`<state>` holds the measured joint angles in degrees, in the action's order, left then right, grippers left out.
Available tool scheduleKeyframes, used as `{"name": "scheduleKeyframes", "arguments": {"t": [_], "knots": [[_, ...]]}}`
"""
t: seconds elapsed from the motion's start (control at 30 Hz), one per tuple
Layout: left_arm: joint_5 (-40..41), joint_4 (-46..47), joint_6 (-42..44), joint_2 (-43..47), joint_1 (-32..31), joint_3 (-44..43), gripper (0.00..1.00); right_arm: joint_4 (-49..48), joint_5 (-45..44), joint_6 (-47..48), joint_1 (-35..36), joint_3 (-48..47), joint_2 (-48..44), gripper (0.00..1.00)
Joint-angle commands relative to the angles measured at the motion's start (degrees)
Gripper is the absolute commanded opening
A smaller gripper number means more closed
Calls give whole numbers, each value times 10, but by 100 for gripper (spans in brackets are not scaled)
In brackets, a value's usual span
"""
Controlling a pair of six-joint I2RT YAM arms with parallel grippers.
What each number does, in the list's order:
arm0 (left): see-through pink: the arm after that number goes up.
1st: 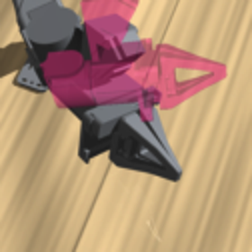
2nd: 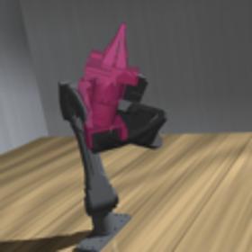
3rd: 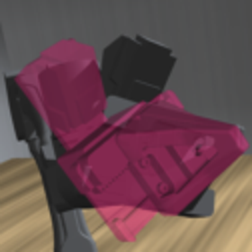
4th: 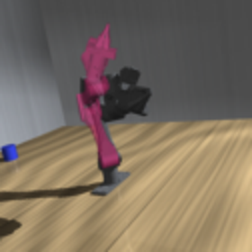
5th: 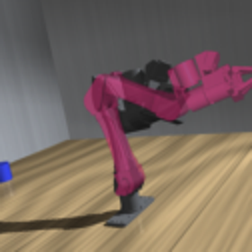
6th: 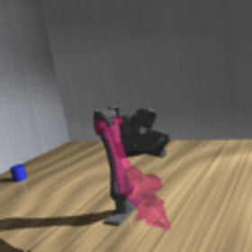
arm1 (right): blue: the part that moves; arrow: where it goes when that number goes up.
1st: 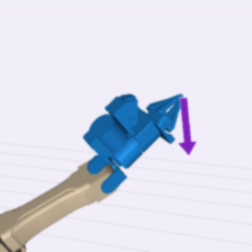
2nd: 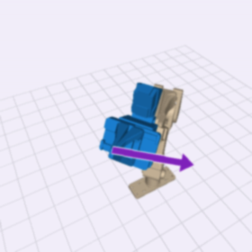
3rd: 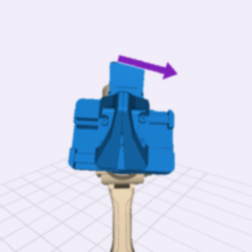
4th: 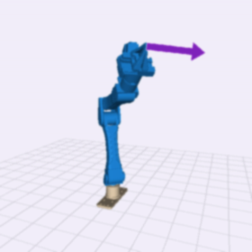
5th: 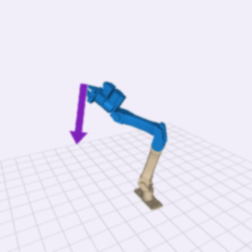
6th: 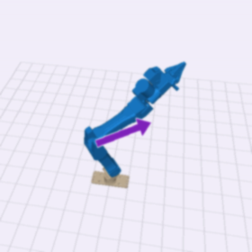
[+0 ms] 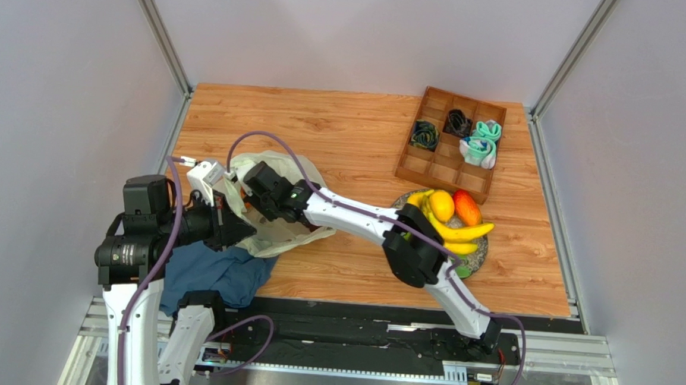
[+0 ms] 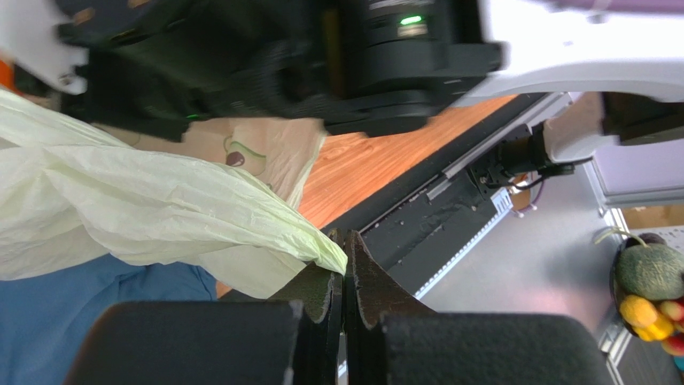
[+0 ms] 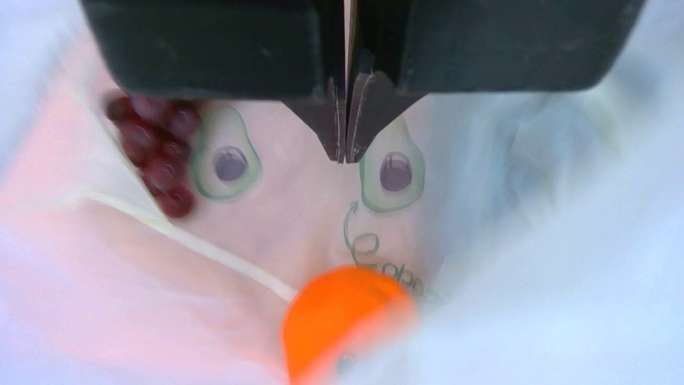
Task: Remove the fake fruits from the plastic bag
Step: Take out the fake fruit from the plastic bag.
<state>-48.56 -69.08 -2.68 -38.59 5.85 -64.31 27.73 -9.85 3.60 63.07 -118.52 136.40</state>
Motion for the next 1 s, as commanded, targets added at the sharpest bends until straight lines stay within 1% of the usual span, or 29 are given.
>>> {"name": "scheduleKeyframes", "arguments": {"t": [0.0,0.03,0.1,0.17,0.23,0.27,0.3,0.33,0.37,0.4,0.43,0.47,0.53,0.57,0.63,0.67,0.73,0.77,0.83,0.97], "knots": [[1,13,9,10,0,-38,0,-15,16,10,1,91,-143,0],[-8,9,18,11,-1,-48,0,-16,20,6,4,115,-177,0],[-25,8,21,12,-1,-90,0,-22,25,0,14,173,-205,0],[-32,6,26,9,-1,-140,0,-31,27,-3,25,191,-222,0],[-56,-9,49,6,-1,-169,0,-34,33,-10,29,179,-214,4],[-62,-19,55,1,-1,-179,0,-36,32,-17,31,166,-193,10],[-62,-39,66,-2,-1,-181,0,-37,32,-23,34,151,-180,32],[-56,-78,88,-3,-1,-180,0,-37,15,-32,35,118,-167,45],[-51,-97,95,-1,0,-165,0,-39,-1,-49,42,103,-139,56],[-39,-116,101,1,-1,-153,0,-40,-17,-53,45,88,-127,70],[-36,-140,95,3,-1,-137,0,-41,-34,-54,50,58,-113,73],[-33,-155,97,4,-1,-109,0,-41,-33,-57,56,45,-101,75],[-22,-162,90,18,0,-79,0,-41,-38,-61,62,14,-69,77],[14,-156,80,21,0,-56,0,-41,-45,-68,65,6,-61,78],[55,-143,54,27,-1,-45,0,-41,-53,-69,65,-7,-40,79],[100,-139,44,27,-1,-36,0,-41,-61,-67,65,-17,-33,79],[144,-121,13,19,0,-21,0,-42,-74,-63,63,-25,-17,79],[163,-116,10,16,0,-13,0,-42,-81,-61,62,-34,-10,79],[162,-108,11,16,0,-8,0,-49,-119,-44,60,-41,3,79],[135,-106,18,12,0,0,0,-57,-155,-13,50,-45,5,79]]}}
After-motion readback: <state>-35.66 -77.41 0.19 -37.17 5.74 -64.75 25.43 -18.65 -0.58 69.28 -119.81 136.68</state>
